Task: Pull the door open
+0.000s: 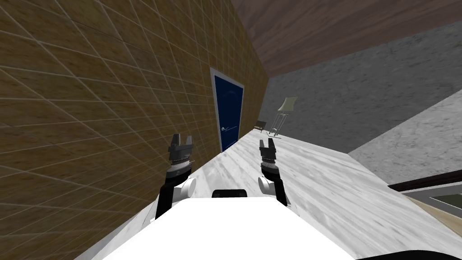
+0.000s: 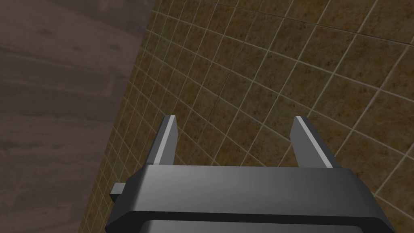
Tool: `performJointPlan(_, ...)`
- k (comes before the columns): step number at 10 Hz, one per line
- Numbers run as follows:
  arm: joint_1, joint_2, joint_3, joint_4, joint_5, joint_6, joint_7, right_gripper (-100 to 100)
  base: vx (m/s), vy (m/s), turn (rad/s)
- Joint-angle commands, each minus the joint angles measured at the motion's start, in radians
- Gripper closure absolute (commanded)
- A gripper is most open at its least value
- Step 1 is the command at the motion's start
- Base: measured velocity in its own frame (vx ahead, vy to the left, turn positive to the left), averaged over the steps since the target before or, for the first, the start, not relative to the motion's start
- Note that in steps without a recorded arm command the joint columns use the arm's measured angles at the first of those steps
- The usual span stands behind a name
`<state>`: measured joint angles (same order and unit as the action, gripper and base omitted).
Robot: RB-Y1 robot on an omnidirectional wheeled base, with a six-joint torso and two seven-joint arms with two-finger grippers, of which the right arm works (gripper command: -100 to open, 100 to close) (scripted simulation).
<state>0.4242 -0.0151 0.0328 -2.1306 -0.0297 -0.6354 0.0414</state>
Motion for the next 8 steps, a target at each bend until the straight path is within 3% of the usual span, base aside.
performJointPlan(1,-0.015,-0.012,0.001,0.043,-0.005,-0.005,-0.002,-100,0.100,-0.012,0.183)
performJointPlan(8,-0.070,-0.052,-0.005,0.182,-0.025,-0.008,-0.011,-100,0.085,-0.023,0.134)
